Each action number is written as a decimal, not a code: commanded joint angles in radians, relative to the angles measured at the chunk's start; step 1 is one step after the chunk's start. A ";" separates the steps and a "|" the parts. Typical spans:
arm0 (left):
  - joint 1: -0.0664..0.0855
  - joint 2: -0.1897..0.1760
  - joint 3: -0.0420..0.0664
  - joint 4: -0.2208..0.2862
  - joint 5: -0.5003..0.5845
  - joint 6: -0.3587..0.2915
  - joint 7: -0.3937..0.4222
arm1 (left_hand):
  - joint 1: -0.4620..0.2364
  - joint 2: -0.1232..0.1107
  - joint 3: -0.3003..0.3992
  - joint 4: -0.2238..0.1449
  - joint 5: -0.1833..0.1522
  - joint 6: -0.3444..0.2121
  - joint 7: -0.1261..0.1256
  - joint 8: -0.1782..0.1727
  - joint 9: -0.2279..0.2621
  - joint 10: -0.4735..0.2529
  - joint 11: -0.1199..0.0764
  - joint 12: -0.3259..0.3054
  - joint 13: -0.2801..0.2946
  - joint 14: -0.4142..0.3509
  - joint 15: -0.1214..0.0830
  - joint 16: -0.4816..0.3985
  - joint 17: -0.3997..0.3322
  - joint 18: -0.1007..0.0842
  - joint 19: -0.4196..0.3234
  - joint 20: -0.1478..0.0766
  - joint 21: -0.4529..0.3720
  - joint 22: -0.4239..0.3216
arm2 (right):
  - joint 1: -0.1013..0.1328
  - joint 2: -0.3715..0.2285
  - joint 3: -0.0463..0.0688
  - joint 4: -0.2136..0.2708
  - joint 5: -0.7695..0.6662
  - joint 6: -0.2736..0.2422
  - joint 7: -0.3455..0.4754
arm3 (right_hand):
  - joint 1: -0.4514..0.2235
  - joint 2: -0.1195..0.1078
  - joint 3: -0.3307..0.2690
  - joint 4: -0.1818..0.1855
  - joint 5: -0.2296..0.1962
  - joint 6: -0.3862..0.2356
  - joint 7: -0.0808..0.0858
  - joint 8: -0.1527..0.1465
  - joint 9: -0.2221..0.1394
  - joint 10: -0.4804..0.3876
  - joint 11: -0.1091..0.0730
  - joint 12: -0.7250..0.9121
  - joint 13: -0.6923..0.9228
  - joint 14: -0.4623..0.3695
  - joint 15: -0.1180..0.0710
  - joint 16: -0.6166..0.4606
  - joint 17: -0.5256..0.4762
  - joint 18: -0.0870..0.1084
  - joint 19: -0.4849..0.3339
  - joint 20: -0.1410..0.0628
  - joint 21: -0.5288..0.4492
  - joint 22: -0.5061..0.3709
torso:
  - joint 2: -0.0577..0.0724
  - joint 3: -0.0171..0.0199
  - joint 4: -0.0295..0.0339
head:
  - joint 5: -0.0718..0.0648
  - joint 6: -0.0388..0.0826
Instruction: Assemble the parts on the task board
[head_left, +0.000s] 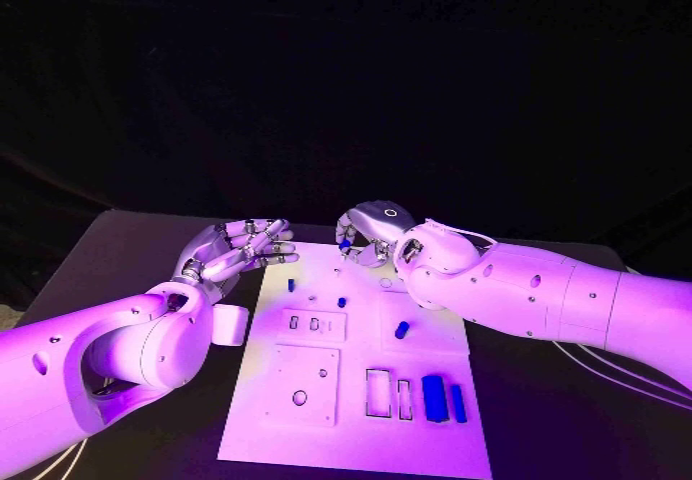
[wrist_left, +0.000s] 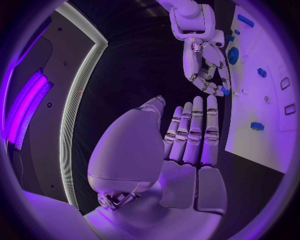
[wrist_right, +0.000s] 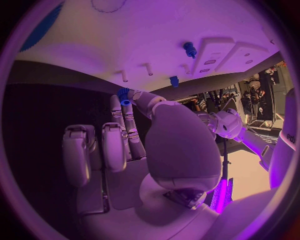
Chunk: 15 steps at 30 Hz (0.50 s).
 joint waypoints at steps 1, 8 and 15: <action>0.005 0.001 0.001 0.004 0.002 0.021 0.003 | -0.009 -0.002 0.006 0.002 -0.004 -0.002 0.006 -0.004 -0.001 -0.001 0.006 -0.006 -0.001 0.001 0.008 -0.005 0.002 0.006 0.009 0.001 -0.005 -0.002 | -0.002 0.006 -0.001 -0.006 0.008 0.005 0.021 | 0.012 0.021 0.001 -0.006 0.001 -0.005 0.001 0.002 0.001 0.027 -0.024 -0.003 0.001 0.052 -0.002 0.006 0.000 -0.014 0.023 -0.003 0.004 0.142 | 0.003 -0.0013 0.0014 | 0.001 -0.002; 0.008 0.000 0.001 0.004 0.002 0.021 0.003 | -0.008 -0.002 0.006 0.002 -0.004 -0.002 0.006 -0.005 -0.001 -0.001 0.006 -0.007 -0.001 0.001 0.008 -0.005 0.002 0.006 0.009 0.001 -0.005 -0.002 | -0.004 0.008 -0.002 -0.013 0.011 0.038 0.022 | 0.012 0.021 0.001 -0.006 0.001 -0.005 0.001 0.002 0.001 0.027 -0.024 -0.003 0.002 0.052 -0.002 0.006 0.001 -0.014 0.024 -0.003 0.004 0.143 | 0.004 -0.0024 0.0010 | 0.000 -0.003; 0.010 -0.001 0.001 0.002 0.002 0.021 0.002 | -0.008 -0.002 0.006 0.002 -0.004 -0.002 0.006 -0.005 -0.001 -0.001 0.006 -0.007 -0.001 0.001 0.008 -0.005 0.002 0.006 0.009 0.001 -0.005 -0.002 | -0.004 0.000 -0.002 -0.007 0.010 0.057 0.018 | 0.009 0.020 0.000 -0.006 0.000 -0.005 0.001 0.002 0.003 0.028 -0.024 -0.004 0.002 0.052 -0.001 0.006 0.000 -0.014 0.023 -0.002 0.004 0.143 | 0.005 -0.0019 0.0028 | 0.001 -0.002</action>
